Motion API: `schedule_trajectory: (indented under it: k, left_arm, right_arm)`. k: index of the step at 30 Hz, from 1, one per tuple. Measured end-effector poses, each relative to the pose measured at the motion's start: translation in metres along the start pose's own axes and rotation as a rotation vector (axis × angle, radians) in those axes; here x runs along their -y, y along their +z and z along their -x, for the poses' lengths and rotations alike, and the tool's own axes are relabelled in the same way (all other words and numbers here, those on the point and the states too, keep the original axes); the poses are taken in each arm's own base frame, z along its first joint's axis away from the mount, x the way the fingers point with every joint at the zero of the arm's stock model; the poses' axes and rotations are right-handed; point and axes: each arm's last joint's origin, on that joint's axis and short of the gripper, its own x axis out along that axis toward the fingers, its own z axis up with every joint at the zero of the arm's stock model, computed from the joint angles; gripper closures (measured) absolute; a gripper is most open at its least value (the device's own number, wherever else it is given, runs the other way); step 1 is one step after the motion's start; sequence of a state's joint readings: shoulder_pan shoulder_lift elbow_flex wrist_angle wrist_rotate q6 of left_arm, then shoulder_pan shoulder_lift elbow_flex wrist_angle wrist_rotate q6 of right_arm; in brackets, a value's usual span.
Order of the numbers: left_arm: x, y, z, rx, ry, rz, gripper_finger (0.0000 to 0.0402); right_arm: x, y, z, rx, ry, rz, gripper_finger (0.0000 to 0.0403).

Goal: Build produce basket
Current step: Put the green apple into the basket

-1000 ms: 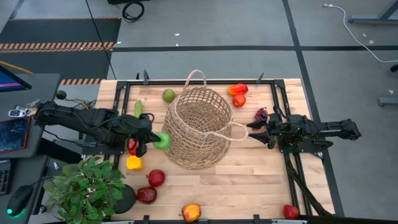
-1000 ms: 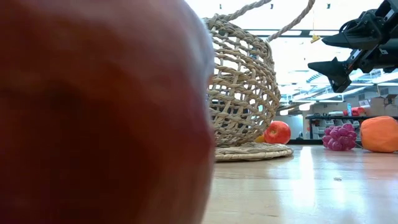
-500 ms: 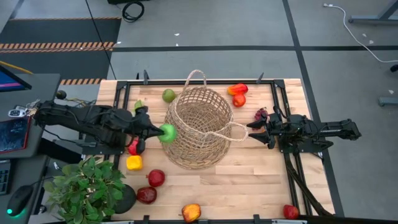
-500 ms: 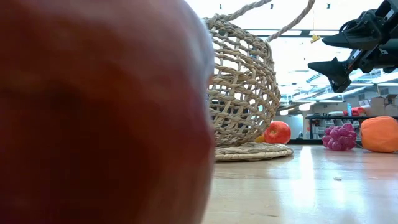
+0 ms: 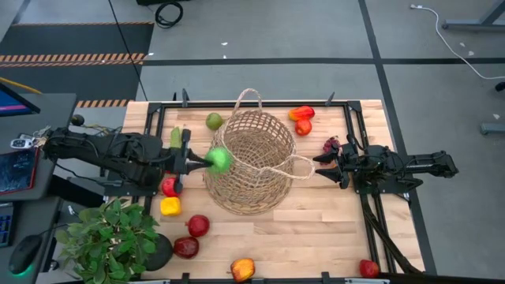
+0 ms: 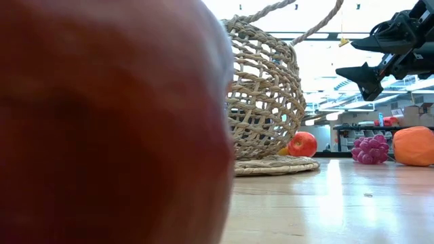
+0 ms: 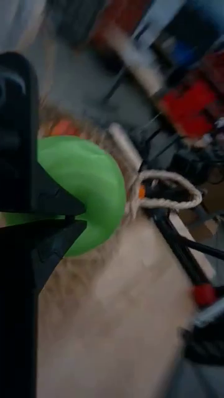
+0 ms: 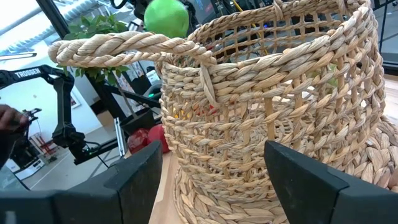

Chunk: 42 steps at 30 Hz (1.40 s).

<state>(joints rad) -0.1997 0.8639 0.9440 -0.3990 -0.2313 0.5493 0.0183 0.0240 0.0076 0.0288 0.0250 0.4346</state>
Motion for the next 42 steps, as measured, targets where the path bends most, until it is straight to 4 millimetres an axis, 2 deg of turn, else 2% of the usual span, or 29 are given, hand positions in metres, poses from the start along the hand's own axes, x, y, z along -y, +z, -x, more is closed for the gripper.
schedule_trajectory:
  k: [8,16,19,35,39,42]
  left_arm:
    - [-0.008,0.003,0.001,-0.095,0.182,-0.510,0.0390]
    - [-0.013,0.006,0.002,-0.194,0.259,-0.905,0.0390]
    - [-0.014,0.005,0.002,-0.229,0.263,-0.997,0.0390]
    - [-0.029,0.007,-0.012,-0.315,0.352,-1.197,0.0385]
    - [-0.031,0.004,-0.018,-0.335,0.351,-1.167,0.0376]
    - [-0.036,0.002,-0.019,-0.329,0.387,-1.020,0.0374]
  right_arm:
    - [0.000,0.000,0.000,0.000,0.000,0.000,0.0118]
    - [0.000,0.000,0.000,0.000,0.000,0.000,0.0118]
    - [0.000,0.000,0.000,0.000,0.000,0.000,0.0118]
    - [0.000,0.000,0.000,0.000,0.000,0.000,0.0118]
    - [0.000,0.000,0.000,0.000,0.000,0.000,0.0118]
    - [0.000,0.000,0.000,0.000,0.000,0.000,0.0118]
